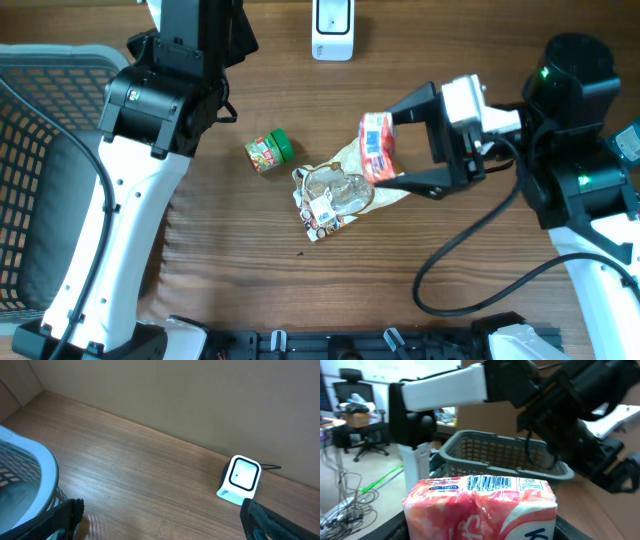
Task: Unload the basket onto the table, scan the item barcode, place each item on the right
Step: 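Lift the red box and swing it toward the scanner, then hold the red box in front of the scanner window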
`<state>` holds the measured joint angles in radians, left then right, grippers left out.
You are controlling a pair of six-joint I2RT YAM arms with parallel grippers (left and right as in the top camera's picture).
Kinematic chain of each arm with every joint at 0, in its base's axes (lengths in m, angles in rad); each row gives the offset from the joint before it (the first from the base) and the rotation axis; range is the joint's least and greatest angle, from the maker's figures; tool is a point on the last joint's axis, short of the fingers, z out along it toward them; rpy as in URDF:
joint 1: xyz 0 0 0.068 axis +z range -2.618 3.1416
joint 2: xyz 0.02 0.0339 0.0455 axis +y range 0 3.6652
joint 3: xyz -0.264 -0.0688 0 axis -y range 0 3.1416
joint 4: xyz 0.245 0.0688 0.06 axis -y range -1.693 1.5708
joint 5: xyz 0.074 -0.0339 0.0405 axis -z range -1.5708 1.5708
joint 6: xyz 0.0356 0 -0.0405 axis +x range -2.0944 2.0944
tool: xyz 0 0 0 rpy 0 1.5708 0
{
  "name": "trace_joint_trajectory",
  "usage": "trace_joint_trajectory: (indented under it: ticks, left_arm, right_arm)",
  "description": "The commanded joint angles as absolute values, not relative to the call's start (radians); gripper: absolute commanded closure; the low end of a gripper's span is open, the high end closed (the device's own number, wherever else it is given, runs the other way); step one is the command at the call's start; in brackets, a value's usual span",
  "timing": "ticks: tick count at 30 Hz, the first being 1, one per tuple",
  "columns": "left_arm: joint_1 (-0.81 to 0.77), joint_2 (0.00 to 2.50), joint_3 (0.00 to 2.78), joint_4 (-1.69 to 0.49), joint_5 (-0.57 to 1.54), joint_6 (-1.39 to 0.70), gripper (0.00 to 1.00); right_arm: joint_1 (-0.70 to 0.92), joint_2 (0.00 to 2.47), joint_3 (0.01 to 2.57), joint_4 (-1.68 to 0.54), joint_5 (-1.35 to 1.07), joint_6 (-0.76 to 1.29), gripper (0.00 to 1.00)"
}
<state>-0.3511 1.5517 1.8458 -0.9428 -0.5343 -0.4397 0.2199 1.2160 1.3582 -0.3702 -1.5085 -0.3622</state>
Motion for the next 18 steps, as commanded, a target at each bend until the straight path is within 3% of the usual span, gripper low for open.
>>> trace_joint_trajectory:
  ticks: [1, 10, 18]
  left_arm:
    - [-0.348, 1.531, 1.853, -0.94, -0.555, -0.45, 0.0]
    - [-0.348, 1.531, 1.853, -0.94, -0.555, -0.45, 0.0]
    - [-0.348, 1.531, 1.853, -0.94, -0.555, -0.45, 0.0]
  right_arm:
    - [0.223, 1.207, 1.382, -0.367, -1.592, -0.39, 0.33]
    - [0.223, 1.209, 1.382, -0.366, -1.517, -0.342, 0.36]
    - [0.223, 1.306, 1.382, -0.197, -1.193, 0.107, 0.36]
